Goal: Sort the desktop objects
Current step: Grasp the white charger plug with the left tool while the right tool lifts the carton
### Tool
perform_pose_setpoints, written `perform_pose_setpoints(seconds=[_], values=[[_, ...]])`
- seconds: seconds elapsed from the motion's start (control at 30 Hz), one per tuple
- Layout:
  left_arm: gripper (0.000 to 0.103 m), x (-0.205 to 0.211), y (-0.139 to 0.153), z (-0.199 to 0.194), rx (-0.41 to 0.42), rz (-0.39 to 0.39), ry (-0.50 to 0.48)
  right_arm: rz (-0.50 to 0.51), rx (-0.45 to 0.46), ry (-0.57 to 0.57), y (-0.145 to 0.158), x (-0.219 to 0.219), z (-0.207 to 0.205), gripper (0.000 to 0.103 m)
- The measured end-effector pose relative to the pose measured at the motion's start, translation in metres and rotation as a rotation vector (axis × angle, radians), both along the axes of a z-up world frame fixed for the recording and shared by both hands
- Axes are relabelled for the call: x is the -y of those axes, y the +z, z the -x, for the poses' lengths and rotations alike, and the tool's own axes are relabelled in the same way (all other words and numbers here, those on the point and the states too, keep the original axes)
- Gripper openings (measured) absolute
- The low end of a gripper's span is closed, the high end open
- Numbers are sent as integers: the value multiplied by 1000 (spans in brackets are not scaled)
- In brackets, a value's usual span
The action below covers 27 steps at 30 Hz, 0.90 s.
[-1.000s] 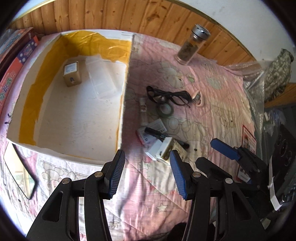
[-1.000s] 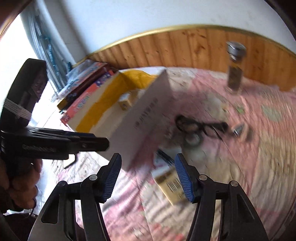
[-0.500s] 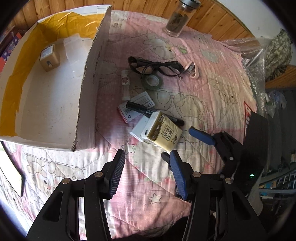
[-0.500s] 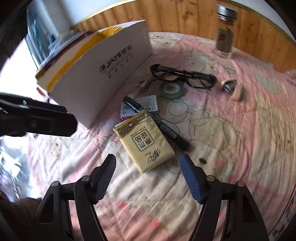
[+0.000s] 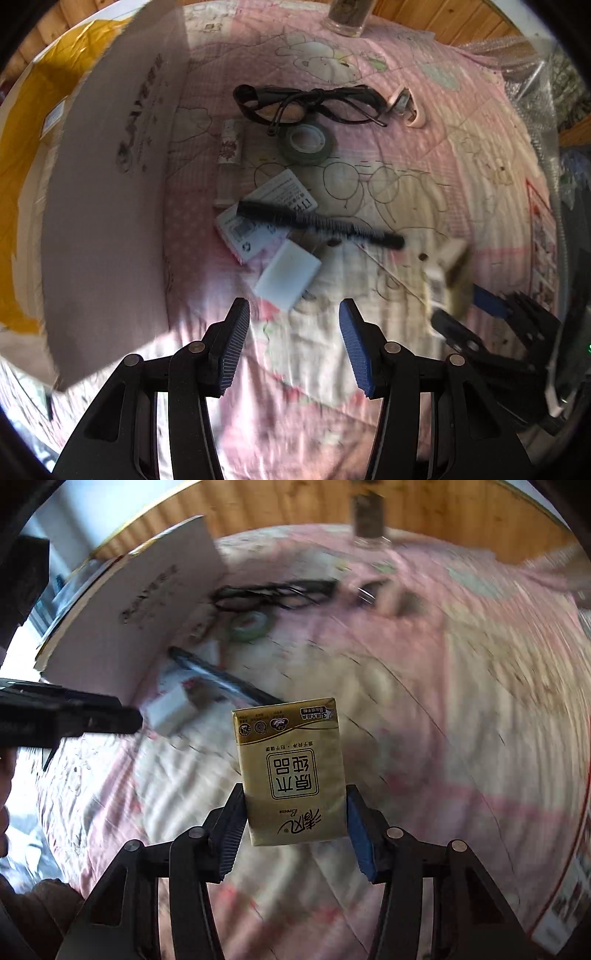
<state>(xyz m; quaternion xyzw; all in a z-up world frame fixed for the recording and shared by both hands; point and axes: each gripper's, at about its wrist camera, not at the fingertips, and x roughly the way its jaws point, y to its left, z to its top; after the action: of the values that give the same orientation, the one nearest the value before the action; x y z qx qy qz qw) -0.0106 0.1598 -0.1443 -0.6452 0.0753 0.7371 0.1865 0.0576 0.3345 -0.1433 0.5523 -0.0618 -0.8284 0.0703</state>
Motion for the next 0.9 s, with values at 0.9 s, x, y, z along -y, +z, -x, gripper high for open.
perform_pose_setpoints(seconds=[0.9], values=[[30,17,3,-18,-31,-63,-6,-8,42,-126,44,3,16,52]])
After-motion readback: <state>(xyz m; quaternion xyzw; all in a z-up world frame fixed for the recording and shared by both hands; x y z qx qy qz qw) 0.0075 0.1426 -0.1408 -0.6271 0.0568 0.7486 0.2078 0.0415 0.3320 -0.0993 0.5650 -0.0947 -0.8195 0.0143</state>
